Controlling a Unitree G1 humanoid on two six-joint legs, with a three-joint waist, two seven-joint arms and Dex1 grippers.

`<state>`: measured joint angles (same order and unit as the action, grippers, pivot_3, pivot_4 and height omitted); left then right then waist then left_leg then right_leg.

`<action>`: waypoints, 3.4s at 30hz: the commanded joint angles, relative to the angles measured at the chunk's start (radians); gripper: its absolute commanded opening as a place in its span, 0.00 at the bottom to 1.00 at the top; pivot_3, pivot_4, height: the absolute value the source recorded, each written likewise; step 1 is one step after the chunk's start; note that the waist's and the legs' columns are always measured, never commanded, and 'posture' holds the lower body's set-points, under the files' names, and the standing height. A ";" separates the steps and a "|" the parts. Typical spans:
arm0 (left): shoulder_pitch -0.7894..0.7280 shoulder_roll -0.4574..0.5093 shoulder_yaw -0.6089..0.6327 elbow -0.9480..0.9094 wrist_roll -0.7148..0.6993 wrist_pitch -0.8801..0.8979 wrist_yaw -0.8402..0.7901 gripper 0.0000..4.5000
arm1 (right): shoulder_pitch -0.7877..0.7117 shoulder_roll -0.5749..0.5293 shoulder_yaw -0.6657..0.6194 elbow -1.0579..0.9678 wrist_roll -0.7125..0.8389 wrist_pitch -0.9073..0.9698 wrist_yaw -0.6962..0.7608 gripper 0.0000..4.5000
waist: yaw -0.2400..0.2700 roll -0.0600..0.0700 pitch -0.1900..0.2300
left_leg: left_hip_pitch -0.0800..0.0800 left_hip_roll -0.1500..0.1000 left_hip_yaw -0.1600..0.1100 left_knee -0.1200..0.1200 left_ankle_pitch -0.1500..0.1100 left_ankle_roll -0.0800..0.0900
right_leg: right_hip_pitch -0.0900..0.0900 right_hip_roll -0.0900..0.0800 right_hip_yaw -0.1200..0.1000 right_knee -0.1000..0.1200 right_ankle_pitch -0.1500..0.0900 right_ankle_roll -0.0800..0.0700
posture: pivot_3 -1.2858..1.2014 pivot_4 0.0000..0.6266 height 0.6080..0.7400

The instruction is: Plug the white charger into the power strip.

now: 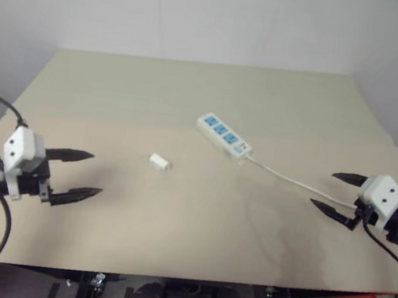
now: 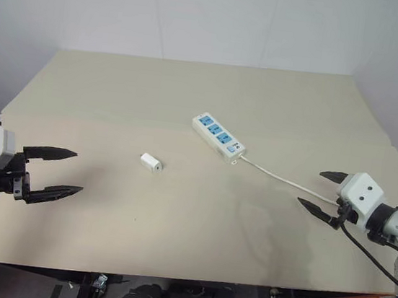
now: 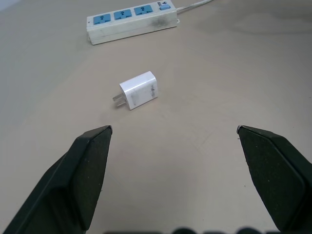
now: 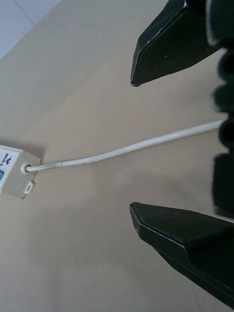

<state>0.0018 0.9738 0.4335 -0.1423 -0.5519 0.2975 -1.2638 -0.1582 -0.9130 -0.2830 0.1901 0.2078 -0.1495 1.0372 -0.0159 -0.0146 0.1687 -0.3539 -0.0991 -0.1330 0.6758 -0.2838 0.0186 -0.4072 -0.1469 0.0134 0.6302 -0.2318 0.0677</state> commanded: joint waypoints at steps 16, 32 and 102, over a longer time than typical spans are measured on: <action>-0.019 0.001 0.017 -0.016 -0.011 -0.024 0.006 1.00 | -0.004 -0.016 -0.010 -0.016 0.009 -0.001 -0.009 1.00 | 0.000 0.000 0.000 | 0.000 0.003 0.002 0.000 -0.001 -0.001 | -0.002 0.002 0.001 0.000 0.001 -0.001 | 0.52 0.24 1.00; -0.055 -0.002 -0.015 -0.016 -0.013 -0.017 0.010 1.00 | -0.495 0.214 0.253 0.424 -0.090 0.086 -0.041 1.00 | -0.019 0.000 0.000 | -0.003 0.007 0.008 0.000 0.000 -0.003 | -0.009 0.007 0.007 -0.001 0.005 -0.005 | 0.52 0.24 1.00; -0.127 -0.019 -0.108 -0.015 0.014 -0.013 -0.006 1.00 | -0.107 0.567 0.257 -0.221 0.067 0.275 -0.355 0.99 | -0.027 -0.002 -0.002 | -0.010 0.022 0.030 0.001 0.000 -0.005 | -0.029 0.024 0.029 0.001 0.016 -0.008 | 0.52 0.24 1.00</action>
<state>-0.1330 0.9560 0.2956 -0.1271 -0.5170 0.2888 -1.2763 -0.2449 -0.3435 -0.0245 -0.0249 0.2846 0.1526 0.6873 -0.0428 -0.0170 0.1669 -0.3638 -0.0776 -0.1025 0.6770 -0.2840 0.0137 -0.4362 -0.1229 0.0423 0.6307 -0.2155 0.0597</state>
